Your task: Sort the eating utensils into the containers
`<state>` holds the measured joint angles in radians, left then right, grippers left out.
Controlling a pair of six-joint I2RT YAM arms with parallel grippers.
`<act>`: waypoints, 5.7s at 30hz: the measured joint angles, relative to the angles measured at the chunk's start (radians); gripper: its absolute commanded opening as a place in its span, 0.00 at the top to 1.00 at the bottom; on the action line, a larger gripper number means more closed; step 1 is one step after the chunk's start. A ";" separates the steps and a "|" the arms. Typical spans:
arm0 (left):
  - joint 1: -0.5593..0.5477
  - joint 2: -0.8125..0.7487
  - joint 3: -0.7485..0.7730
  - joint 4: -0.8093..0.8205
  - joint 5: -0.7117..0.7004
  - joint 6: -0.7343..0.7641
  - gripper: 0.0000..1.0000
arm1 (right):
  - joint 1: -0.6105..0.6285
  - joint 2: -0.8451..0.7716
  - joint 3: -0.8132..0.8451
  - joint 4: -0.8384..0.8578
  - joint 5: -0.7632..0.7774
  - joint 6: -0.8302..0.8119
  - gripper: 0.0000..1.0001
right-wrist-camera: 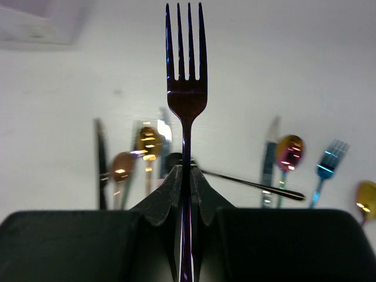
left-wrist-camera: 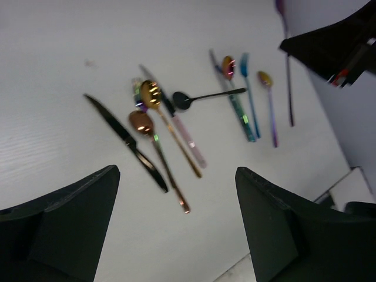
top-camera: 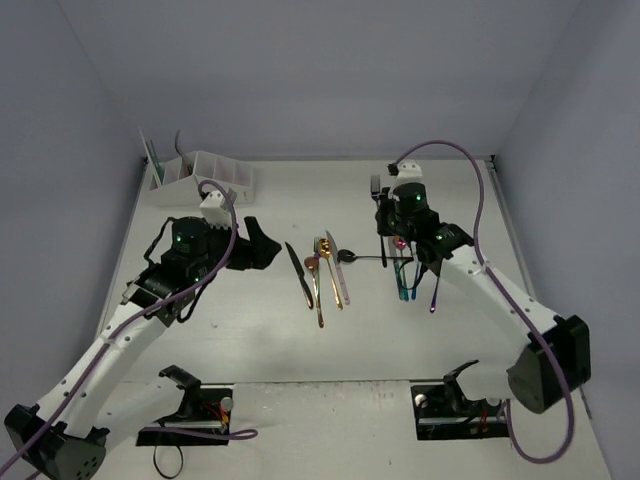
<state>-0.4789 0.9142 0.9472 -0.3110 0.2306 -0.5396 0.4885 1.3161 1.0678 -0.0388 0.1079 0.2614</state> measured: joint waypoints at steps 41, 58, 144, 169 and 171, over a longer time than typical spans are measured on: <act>-0.255 0.288 0.205 0.296 -0.294 0.090 1.00 | 0.364 -0.225 -0.149 0.236 -0.147 -0.059 0.18; 0.482 0.752 0.786 0.236 -0.198 0.367 1.00 | 0.287 -0.207 -0.258 0.238 0.022 -0.027 0.15; 0.197 -0.097 -0.216 -0.113 -0.182 0.243 0.19 | -0.364 0.424 -0.135 0.089 0.007 0.159 0.91; 0.019 -0.116 -0.033 -0.044 0.000 0.001 0.19 | -0.084 -0.167 -0.120 0.062 -0.038 -0.022 1.00; -0.025 -0.110 -0.014 0.006 0.000 -0.024 0.19 | -0.018 -0.211 -0.120 0.063 -0.094 -0.031 1.00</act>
<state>-0.5041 0.8040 0.9337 -0.3046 0.2309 -0.5635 0.4708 1.1050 0.9478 0.0238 0.0140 0.2309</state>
